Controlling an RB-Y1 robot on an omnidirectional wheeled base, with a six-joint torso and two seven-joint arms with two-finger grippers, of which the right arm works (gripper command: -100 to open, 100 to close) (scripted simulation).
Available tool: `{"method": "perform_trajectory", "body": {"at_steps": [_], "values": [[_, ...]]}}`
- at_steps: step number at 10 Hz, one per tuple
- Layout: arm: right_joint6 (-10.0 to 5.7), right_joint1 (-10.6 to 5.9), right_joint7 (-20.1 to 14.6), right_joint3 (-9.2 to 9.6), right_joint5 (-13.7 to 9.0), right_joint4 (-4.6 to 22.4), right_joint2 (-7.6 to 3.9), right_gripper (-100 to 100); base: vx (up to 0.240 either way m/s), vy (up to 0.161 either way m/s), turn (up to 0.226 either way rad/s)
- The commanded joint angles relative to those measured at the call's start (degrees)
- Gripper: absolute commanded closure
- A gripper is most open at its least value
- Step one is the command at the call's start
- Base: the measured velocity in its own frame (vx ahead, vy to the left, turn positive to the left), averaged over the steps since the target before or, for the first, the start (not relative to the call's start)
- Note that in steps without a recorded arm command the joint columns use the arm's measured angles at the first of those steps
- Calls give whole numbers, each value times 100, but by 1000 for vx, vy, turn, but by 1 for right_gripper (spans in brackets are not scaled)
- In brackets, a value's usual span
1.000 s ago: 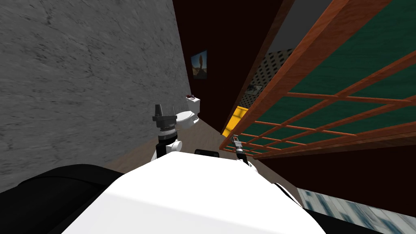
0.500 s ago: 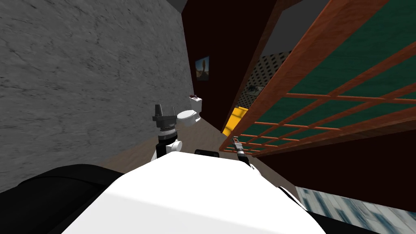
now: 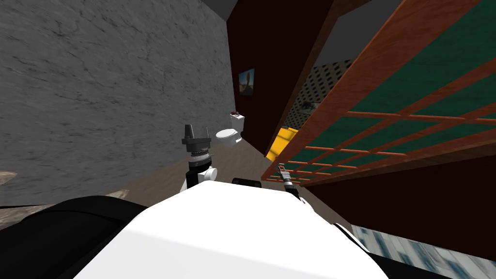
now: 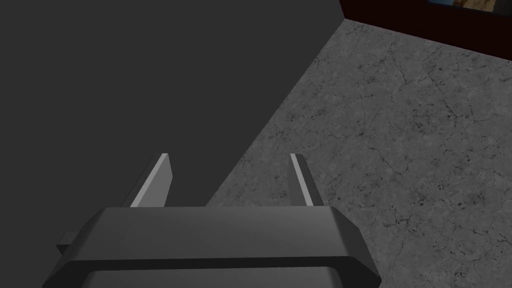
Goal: Pull the door open
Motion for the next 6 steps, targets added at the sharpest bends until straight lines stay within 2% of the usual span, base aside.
{"method": "perform_trajectory", "body": {"at_steps": [1,5,6], "values": [[-97,57,-57,50,21,-12,-51,100,-236,-48,152],[-291,107,-173,146,62,57,-142,100,-187,-67,117],[-251,85,-154,133,57,73,-128,100,-70,-29,28]]}}
